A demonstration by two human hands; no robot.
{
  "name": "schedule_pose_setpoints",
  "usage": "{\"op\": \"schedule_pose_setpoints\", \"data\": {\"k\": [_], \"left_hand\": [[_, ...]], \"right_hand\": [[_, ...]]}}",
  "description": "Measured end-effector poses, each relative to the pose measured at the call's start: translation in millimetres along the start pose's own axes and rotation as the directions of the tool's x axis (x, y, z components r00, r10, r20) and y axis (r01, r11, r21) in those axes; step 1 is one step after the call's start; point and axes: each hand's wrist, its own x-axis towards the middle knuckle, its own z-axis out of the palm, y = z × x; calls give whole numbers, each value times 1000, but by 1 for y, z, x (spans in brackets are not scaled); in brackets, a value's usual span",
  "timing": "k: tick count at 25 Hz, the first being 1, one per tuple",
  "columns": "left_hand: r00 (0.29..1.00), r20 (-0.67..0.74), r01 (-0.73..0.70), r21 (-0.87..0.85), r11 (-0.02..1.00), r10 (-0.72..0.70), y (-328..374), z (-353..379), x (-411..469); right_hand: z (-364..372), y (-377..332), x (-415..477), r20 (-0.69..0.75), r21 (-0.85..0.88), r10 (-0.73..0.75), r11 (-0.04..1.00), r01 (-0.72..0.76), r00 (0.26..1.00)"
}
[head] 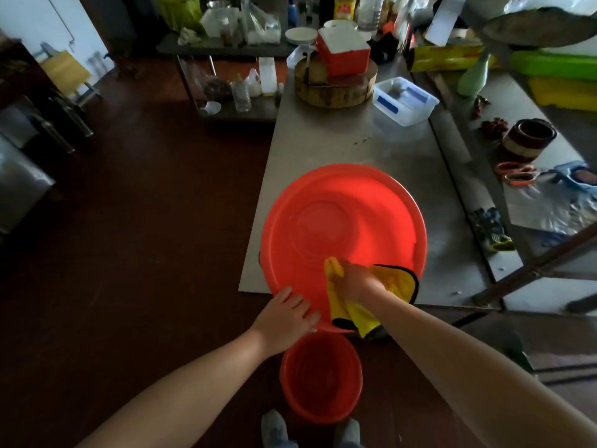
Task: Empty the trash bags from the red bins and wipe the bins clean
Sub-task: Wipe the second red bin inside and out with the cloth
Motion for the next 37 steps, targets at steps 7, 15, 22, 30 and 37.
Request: {"op": "schedule_pose_setpoints", "data": {"k": [7,15,22,30,37], "left_hand": [[999,-33,-39,30,999,40,-5,-8,6],[993,122,-11,38,999,7,-10,-13,4],[960,279,-43,105,993,12,-59,-20,11],[935,314,-225,166,960,165,-60,7,5],[941,260,-266,169,949,217,-50,17,6]], "right_hand": [[3,15,2,429,-320,-88,916,242,899],[19,43,-29,416,-453,-271,766,456,868],[19,42,-18,311,-492,-369,726,480,876],[22,11,21,361,-183,-84,970,159,929],[86,-7,53,165,-177,8,984,22,986]]}}
